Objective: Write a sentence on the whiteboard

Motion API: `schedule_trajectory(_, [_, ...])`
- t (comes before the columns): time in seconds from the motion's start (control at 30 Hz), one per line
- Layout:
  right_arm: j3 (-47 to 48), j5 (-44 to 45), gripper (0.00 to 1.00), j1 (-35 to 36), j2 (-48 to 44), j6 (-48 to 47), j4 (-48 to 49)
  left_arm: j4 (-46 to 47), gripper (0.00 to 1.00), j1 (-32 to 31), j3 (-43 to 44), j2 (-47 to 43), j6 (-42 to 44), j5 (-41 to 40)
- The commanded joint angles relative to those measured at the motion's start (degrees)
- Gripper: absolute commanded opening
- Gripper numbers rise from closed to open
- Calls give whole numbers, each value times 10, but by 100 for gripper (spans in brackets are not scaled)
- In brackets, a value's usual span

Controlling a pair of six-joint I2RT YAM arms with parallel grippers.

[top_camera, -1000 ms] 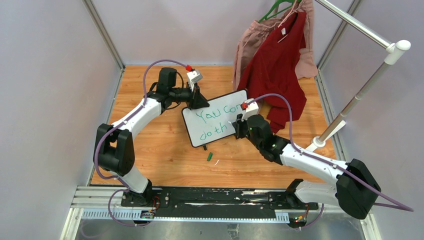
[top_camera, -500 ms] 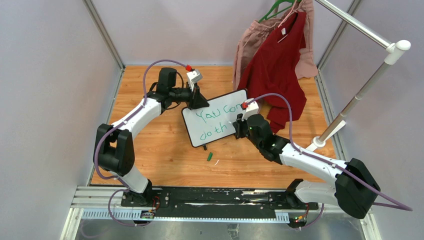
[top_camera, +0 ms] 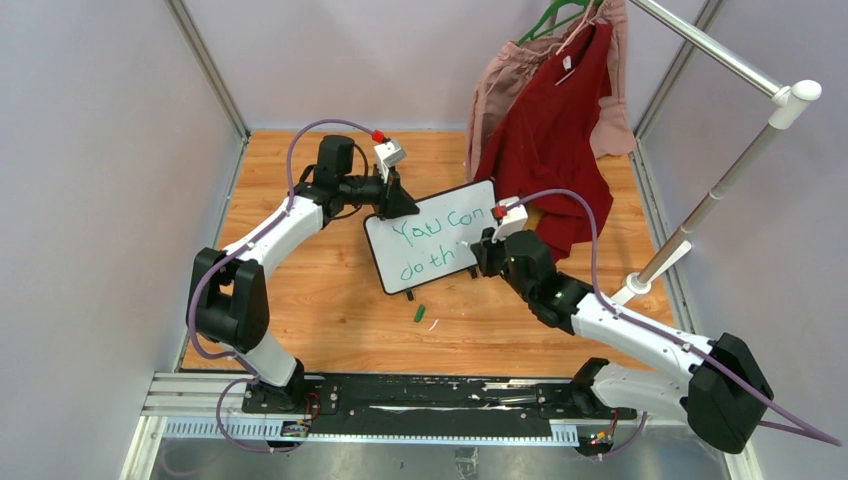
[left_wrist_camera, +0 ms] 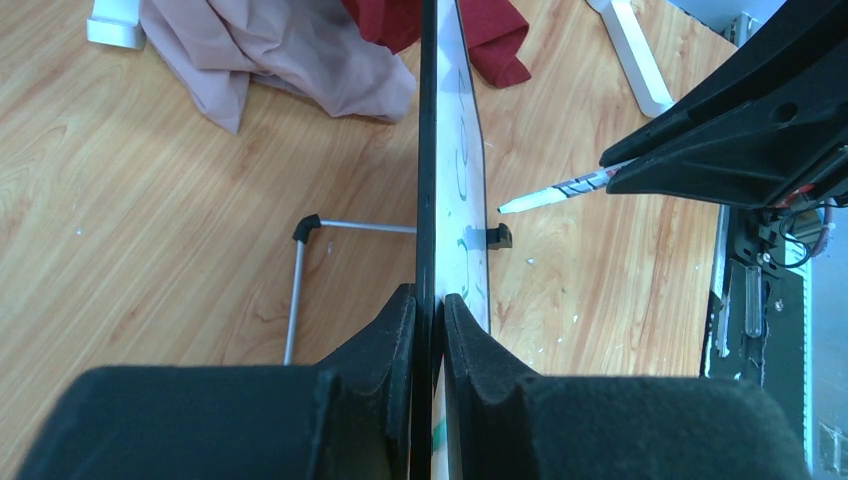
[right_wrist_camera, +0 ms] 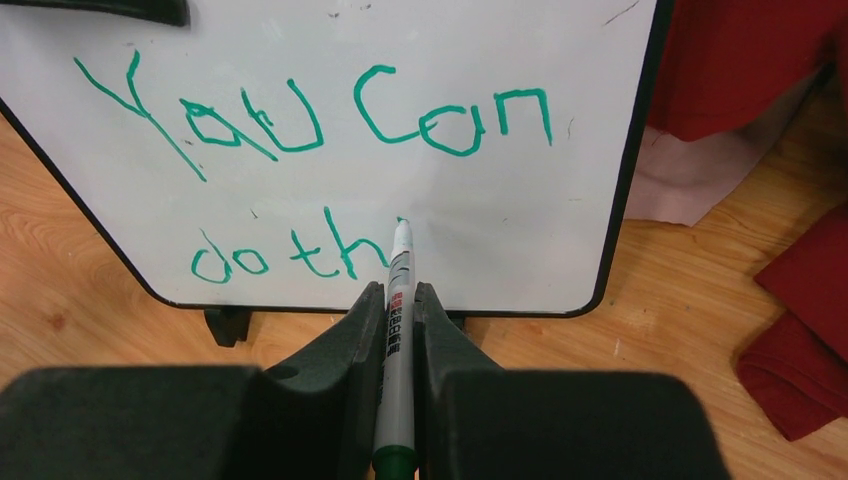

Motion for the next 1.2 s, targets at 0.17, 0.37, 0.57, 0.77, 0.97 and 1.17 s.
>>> schedule_trajectory(0.17, [-15,-27,0,-7,13,16,-7,4,0,-5,-10,-15,25,-15])
schedule_trajectory(0.37, [-15,-25,0,-7,22,17,-2,5,0,-5,-10,-14,24,-15])
schedule_trajectory(0.57, [-16,-11,0,-7,34,18,16,5,0,-5,-9,-14,22,-13])
schedule_trajectory(0.77, [-17,-5,0,-7,34,20,33,6,0,-6,-9,-13,22,-14])
schedule_trajectory(0.97, [-11,-3,0,-7,40,18,31,6,0,-6,-9,-14,22,-13])
schedule_trajectory(1.17, [-13,-1,0,-7,50,20,28,6,0,-7,-9,-15,22,-13])
